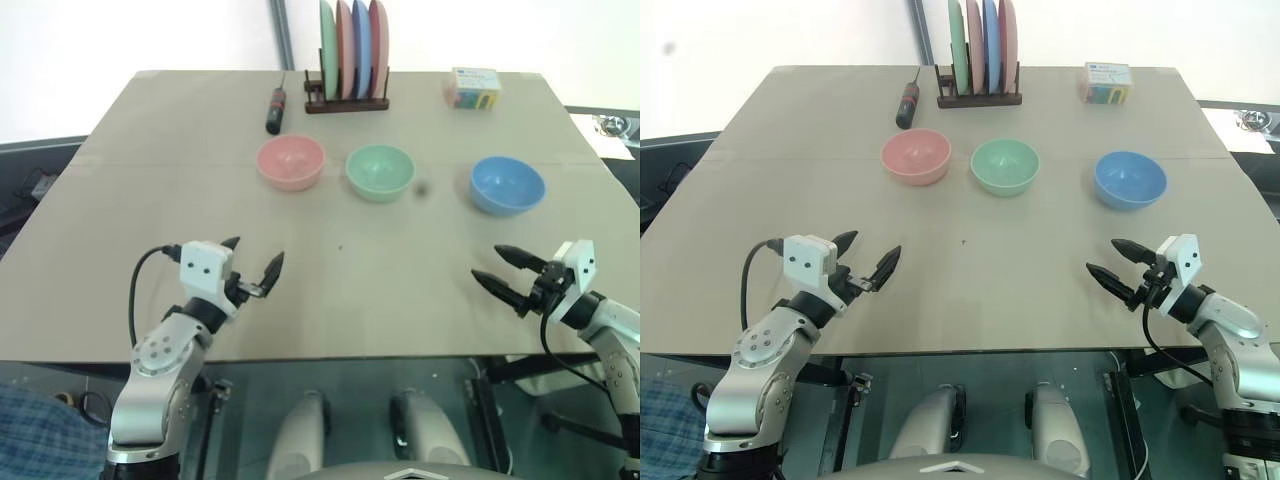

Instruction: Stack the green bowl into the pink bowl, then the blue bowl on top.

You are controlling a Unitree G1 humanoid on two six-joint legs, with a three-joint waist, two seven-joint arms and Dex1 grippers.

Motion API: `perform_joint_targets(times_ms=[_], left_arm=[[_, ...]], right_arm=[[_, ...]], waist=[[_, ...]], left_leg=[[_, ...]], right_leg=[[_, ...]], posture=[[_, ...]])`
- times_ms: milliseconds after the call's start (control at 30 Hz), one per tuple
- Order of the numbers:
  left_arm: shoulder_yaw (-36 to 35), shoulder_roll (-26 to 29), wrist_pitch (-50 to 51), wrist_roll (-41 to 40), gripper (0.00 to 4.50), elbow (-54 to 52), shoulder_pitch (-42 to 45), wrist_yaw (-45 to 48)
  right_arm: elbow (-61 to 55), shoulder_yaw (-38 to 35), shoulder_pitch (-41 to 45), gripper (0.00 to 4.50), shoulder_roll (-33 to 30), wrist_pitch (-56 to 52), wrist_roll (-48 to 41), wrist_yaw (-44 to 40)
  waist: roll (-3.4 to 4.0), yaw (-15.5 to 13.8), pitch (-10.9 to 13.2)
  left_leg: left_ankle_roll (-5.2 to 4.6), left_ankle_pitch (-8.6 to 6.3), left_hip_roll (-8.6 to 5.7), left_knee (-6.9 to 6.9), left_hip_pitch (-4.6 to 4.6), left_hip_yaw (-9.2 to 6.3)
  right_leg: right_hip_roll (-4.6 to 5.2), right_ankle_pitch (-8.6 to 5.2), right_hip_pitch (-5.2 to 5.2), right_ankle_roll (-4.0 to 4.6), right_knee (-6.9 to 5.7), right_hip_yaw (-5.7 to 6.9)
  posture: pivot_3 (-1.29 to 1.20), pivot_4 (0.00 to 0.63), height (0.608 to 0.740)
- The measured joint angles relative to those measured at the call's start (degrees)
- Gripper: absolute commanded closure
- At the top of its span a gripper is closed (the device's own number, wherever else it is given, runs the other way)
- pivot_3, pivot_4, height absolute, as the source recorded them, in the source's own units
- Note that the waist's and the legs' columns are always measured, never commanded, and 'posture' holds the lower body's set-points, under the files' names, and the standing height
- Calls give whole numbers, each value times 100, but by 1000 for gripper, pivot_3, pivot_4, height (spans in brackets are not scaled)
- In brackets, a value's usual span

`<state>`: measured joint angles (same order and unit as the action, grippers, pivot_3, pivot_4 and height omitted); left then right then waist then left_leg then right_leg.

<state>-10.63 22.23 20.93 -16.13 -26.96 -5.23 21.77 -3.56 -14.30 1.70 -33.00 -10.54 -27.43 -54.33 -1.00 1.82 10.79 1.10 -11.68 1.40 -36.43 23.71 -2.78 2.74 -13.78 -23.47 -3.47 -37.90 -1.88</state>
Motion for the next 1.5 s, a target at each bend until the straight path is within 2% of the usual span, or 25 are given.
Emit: perform_joint_targets(times_ms=[967, 1200, 1367, 1500], left_arm=[[271, 6, -30, 146, 0, 92, 361, 54], [833, 295, -42, 877, 0, 1144, 1475, 42], [1199, 522, -105, 1424, 0, 2252, 3000, 108], [1525, 591, -453, 1748, 0, 3227, 3829, 307]], right_arm=[[-163, 11, 135, 748, 154, 159, -181, 257], [-783, 219, 519, 748, 328, -57, -538, 334], [-1021, 396, 875, 748, 496, -51, -531, 550], [-1078, 481, 978, 748, 532, -67, -529, 653]], waist=[[0, -7, 0], [0, -13, 0], [-1, -89, 0], [0, -105, 0]], left_leg=[[0, 0, 0, -1, 0, 0], [0, 0, -1, -6, 0, -3], [0, 1, -2, -7, 5, -7], [0, 0, -4, -4, 8, -7]], right_leg=[[-1, 15, 0, 7, -2, 0], [-3, 7, 1, -10, -4, 2], [-3, 19, 1, 6, -2, 7], [-2, 18, 0, 7, 1, 9]], posture=[[0, 150, 740], [0, 150, 740], [0, 150, 740], [0, 150, 740]])
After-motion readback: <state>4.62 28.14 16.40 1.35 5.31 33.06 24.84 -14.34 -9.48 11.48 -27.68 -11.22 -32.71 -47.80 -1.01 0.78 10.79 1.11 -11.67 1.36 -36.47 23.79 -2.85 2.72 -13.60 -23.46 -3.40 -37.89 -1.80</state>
